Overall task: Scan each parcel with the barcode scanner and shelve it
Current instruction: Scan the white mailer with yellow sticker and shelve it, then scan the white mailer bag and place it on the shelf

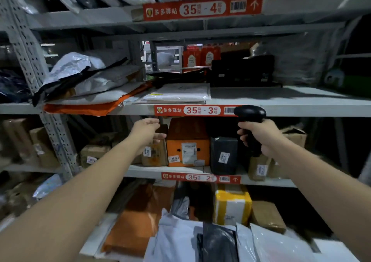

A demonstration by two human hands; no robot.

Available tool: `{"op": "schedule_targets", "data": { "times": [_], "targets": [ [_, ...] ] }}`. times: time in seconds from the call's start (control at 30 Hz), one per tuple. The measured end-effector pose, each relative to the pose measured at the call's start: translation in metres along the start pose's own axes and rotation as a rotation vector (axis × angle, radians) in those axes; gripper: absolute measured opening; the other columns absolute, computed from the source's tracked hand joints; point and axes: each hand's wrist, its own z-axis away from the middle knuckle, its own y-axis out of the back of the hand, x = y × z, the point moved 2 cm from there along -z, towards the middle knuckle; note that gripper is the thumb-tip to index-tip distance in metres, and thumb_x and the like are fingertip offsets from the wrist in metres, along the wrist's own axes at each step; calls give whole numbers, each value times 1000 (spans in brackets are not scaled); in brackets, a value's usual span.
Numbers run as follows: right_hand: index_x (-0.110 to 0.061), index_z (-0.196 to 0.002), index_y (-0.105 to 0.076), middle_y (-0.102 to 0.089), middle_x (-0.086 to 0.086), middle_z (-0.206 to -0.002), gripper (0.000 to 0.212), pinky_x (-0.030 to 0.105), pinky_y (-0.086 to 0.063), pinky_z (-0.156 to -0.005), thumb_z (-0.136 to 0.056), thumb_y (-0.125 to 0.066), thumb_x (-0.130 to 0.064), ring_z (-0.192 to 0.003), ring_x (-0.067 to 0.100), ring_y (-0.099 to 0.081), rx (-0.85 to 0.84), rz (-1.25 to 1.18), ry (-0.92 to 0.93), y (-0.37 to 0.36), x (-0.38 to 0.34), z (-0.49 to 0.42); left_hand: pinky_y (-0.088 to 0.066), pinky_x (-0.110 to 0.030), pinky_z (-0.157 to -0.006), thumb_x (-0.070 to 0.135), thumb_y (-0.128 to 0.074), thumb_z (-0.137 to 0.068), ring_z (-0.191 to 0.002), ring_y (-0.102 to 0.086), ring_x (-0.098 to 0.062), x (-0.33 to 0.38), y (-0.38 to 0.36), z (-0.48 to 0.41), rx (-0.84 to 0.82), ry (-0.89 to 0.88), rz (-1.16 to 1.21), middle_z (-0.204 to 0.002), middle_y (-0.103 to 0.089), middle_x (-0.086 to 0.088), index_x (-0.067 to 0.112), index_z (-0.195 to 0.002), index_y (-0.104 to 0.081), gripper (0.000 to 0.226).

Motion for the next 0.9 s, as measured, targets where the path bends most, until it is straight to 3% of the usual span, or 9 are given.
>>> {"op": "schedule_targets", "data": {
  "times": [0.2,0.37,0.53,0.6,0.73,0.9],
  "targets": [
    [3,-109,-70,-71,12,-73,21,34,-49,-54,-93,-75,-9,-57,21,-62,20,-8,-113,64,66,67,-60,-33,-67,18,-59,-106,-97,-76,-21,-41,-52,64,-94,60,-79,-126,-70,-10,16,-143,-56,37],
    [4,-107,-67,-69,18,-80,19,34,-50,-55,-92,-73,-5,-58,21,-60,50,19,-160,120,107,119,-59,-30,-72,18,-57,-107,-103,-72,-21,-80,-96,126,-227,86,-118,-122,-70,-8,16,-137,-61,30],
    [9,-90,-64,-62,9,-53,17,27,-42,-41,-96,-70,-6,-39,18,-52,38,156,-288,166,161,167,-58,-30,-73,19,-52,-109,-105,-72,-21,-135,-151,179,-348,239,-107,-123,-72,-7,13,-125,-63,20],
    [8,-94,-65,-64,10,-57,15,26,-42,-41,-96,-70,-6,-40,19,-53,38,186,-326,180,183,186,-58,-32,-77,19,-54,-108,-105,-72,-22,-159,-172,196,-386,289,-116,-122,-73,-8,13,-124,-63,20],
    [6,-97,-65,-67,16,-70,13,28,-44,-46,-95,-71,-5,-45,20,-52,49,207,-395,202,224,212,-57,-29,-70,18,-59,-104,-93,-73,-20,-198,-202,225,-441,355,-100,-115,-75,-9,13,-126,-63,23],
    [7,-96,-67,-68,15,-69,17,32,-45,-52,-94,-71,-9,-49,22,-53,3,312,-506,222,261,229,-58,-31,-74,16,-54,-107,-90,-74,-22,-238,-224,254,-503,443,-121,-116,-73,-13,9,-129,-58,24]
  ]
}}
